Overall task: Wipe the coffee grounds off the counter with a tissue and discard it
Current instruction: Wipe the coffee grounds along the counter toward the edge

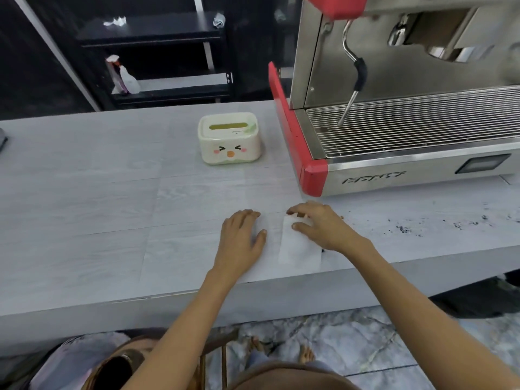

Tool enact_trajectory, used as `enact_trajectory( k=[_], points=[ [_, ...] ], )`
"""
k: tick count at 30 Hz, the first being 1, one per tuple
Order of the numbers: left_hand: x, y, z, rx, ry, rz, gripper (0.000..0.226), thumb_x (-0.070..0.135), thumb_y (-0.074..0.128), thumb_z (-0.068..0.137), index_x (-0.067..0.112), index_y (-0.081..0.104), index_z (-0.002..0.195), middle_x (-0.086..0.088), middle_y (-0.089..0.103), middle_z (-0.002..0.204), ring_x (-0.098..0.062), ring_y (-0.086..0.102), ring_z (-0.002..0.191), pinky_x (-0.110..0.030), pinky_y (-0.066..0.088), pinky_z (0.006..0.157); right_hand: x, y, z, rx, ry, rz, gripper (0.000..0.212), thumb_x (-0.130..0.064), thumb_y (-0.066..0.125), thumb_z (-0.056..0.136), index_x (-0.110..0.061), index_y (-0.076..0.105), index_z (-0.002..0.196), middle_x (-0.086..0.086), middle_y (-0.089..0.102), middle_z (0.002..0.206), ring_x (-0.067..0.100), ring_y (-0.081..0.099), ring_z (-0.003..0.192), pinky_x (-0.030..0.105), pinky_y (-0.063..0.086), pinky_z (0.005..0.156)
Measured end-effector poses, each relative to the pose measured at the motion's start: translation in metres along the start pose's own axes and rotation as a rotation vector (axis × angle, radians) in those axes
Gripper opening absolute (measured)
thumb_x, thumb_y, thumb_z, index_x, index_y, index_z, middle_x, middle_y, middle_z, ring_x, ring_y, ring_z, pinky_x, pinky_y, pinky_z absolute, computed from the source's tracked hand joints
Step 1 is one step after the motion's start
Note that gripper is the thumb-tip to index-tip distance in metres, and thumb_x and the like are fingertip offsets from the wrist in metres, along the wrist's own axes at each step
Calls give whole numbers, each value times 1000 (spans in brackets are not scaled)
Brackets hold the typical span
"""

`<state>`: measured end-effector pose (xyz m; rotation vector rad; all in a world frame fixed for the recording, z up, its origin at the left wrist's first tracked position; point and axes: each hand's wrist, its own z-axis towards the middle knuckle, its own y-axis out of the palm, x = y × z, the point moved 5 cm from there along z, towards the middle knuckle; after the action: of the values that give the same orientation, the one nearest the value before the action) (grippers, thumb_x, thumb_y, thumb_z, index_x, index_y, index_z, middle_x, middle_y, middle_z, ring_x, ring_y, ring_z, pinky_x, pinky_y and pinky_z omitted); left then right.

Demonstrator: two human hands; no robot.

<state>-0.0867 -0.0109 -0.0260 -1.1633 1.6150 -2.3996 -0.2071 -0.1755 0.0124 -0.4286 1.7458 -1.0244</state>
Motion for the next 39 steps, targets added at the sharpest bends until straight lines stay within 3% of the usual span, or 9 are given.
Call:
enact_trajectory(
  k=[3, 6, 11, 15, 22, 27, 39],
  points=[
    [10, 12, -7, 9, -15, 22, 50, 44, 44, 92, 14, 57, 131, -4, 54, 137, -26, 48, 128, -44, 33, 110, -1, 4, -14, 269, -51, -122, 39, -27, 62, 89, -17, 56, 126, 3, 57, 120, 25, 49, 113, 42, 35, 96],
    [14, 20, -14, 30, -32, 59, 50, 46, 44, 94, 17, 56, 132, -6, 49, 143, -26, 44, 132, -49, 31, 112, -11, 18, -38, 422, -79, -89, 40, -28, 53, 89, -11, 55, 125, 6, 57, 123, 24, 51, 111, 39, 34, 98],
    [20, 25, -19, 65, -63, 139, 51, 47, 42, 96, 18, 54, 135, -3, 47, 148, -23, 41, 137, -49, 27, 116, -17, 49, -50, 365, -128, -86, 42, -22, 46, 91, 0, 53, 127, 16, 53, 131, 30, 50, 119, 43, 41, 102],
    [20, 27, -21, 71, -75, 179, 52, 47, 39, 97, 19, 53, 138, -2, 45, 151, -22, 38, 140, -46, 24, 118, -12, 66, -51, 262, -90, -157, 50, -26, 31, 94, 3, 50, 131, 21, 50, 136, 33, 47, 127, 48, 38, 106],
    [31, 35, -28, 90, -118, 239, 54, 49, 36, 98, 20, 50, 142, -1, 42, 154, -20, 35, 143, -50, 26, 117, 8, 67, -54, 192, -141, -253, 49, -23, 28, 96, 3, 52, 131, 20, 49, 138, 31, 46, 129, 48, 36, 107],
    [30, 38, -28, 95, -140, 245, 55, 50, 35, 98, 21, 50, 142, 0, 42, 154, -20, 34, 144, -49, 25, 118, 34, 54, -61, 205, -175, -320, 48, -20, 27, 96, 2, 51, 131, 19, 49, 138, 30, 45, 130, 46, 29, 109],
    [25, 38, -31, 91, -124, 214, 52, 47, 39, 99, 23, 46, 144, 1, 38, 156, -19, 30, 146, -45, 19, 121, 61, 25, -66, 300, -132, -247, 49, -15, 25, 93, 1, 56, 127, 18, 53, 134, 30, 48, 127, 45, 30, 108]
  ],
)
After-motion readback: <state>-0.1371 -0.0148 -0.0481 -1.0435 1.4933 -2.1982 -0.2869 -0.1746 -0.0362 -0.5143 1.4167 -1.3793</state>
